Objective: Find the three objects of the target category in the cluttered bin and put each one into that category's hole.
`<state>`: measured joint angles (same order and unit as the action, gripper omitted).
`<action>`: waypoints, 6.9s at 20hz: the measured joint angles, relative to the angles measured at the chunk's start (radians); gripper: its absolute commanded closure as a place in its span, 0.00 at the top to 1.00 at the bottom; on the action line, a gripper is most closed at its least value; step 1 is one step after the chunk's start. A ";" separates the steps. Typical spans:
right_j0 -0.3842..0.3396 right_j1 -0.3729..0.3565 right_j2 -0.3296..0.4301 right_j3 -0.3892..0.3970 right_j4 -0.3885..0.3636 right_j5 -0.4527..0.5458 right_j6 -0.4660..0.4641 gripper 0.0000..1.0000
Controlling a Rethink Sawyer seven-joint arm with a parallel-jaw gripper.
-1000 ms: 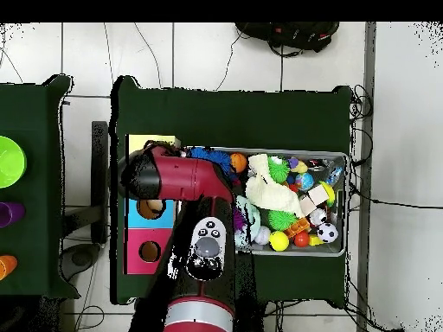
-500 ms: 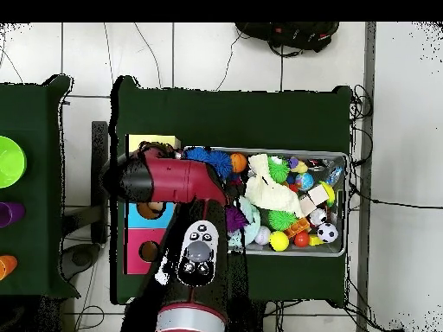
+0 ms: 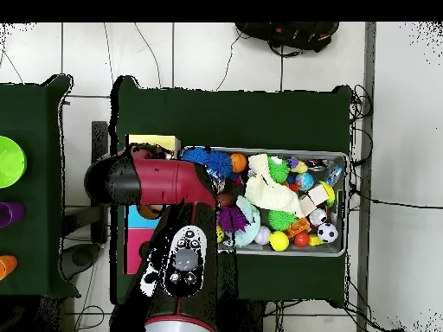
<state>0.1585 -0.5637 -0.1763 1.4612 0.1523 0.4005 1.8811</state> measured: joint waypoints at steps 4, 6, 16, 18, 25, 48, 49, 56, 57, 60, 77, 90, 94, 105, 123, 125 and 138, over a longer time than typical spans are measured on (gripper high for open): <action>0.000 0.001 0.000 0.000 0.000 0.000 0.000 0.00; 0.000 0.001 0.000 0.000 0.000 0.000 0.000 0.00; 0.000 -0.007 -0.001 0.004 0.000 0.006 0.000 0.00; 0.000 -0.027 -0.002 0.008 -0.001 0.038 0.000 0.00; 0.001 -0.081 -0.005 0.010 -0.001 0.125 0.000 0.00; -0.008 -0.085 -0.005 0.010 -0.005 0.085 0.000 0.00; -0.008 -0.081 -0.005 0.010 -0.005 0.076 0.000 0.00; -0.007 -0.043 -0.005 0.015 -0.006 0.007 0.000 0.00; -0.006 -0.040 -0.005 0.016 -0.006 0.003 0.000 0.00; 0.000 -0.032 -0.005 0.025 -0.006 -0.009 0.000 0.00; 0.075 -0.008 -0.021 0.176 -0.007 -0.305 0.000 0.00; 0.090 0.071 -0.032 0.179 0.040 -0.417 0.000 0.00; 0.114 0.132 -0.057 0.143 0.083 -0.472 0.000 0.00; 0.144 0.162 -0.095 0.122 0.130 -0.470 0.000 0.00; 0.066 -0.080 -0.175 -0.099 0.122 0.587 0.000 0.00; 0.047 -0.093 -0.175 -0.122 0.122 0.605 0.000 0.00; -0.168 -0.098 -0.139 -0.321 0.089 0.612 0.000 0.00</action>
<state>-0.0093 -0.6619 -0.3156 1.1397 0.2409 1.0121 1.8811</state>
